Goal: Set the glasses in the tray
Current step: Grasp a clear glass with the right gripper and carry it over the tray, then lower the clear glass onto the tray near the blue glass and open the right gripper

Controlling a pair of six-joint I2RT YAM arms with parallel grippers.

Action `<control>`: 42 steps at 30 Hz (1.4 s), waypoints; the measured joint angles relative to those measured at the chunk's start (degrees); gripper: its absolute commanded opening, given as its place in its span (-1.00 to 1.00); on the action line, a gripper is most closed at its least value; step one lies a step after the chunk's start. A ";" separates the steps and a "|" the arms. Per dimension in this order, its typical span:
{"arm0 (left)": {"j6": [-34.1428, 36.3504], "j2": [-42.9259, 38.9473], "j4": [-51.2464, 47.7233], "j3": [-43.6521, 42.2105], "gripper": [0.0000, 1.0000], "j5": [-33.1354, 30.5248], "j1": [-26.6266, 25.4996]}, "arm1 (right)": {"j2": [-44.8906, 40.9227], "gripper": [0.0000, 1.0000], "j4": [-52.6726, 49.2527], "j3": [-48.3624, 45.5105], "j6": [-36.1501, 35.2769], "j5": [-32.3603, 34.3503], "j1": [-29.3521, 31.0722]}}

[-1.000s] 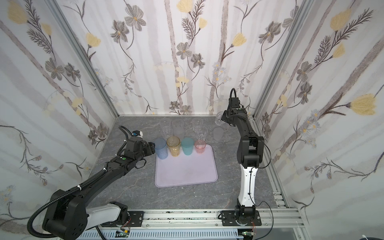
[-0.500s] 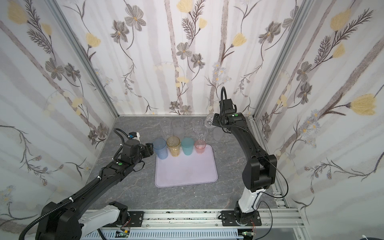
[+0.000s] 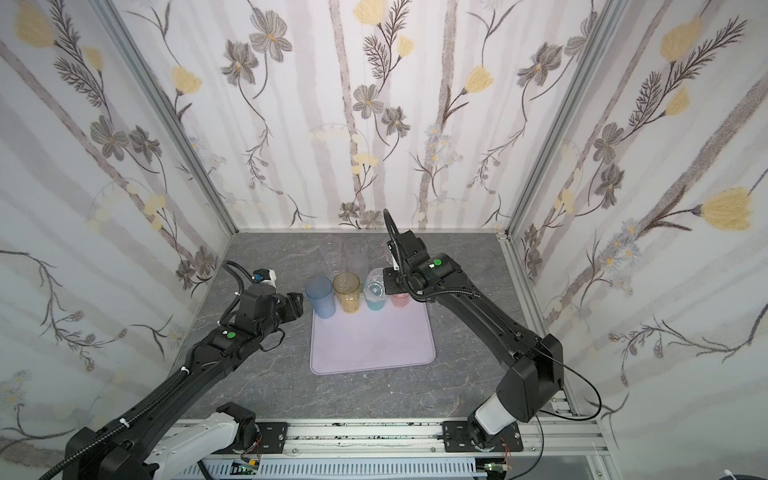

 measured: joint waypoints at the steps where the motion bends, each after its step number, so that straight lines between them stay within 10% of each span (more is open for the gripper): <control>1: -0.44 -0.11 -0.24 -0.48 0.33 -0.07 -0.63 | 0.33 -0.97 -0.55 0.00 0.22 0.09 1.46; 14: -3.93 0.70 -0.92 -6.10 0.37 -2.01 -2.29 | 18.27 -0.97 -2.58 8.57 0.85 -1.20 15.67; 42: -4.26 -0.09 0.09 -7.67 0.37 -1.57 0.55 | 38.14 -0.90 -7.32 26.88 -1.90 3.52 16.85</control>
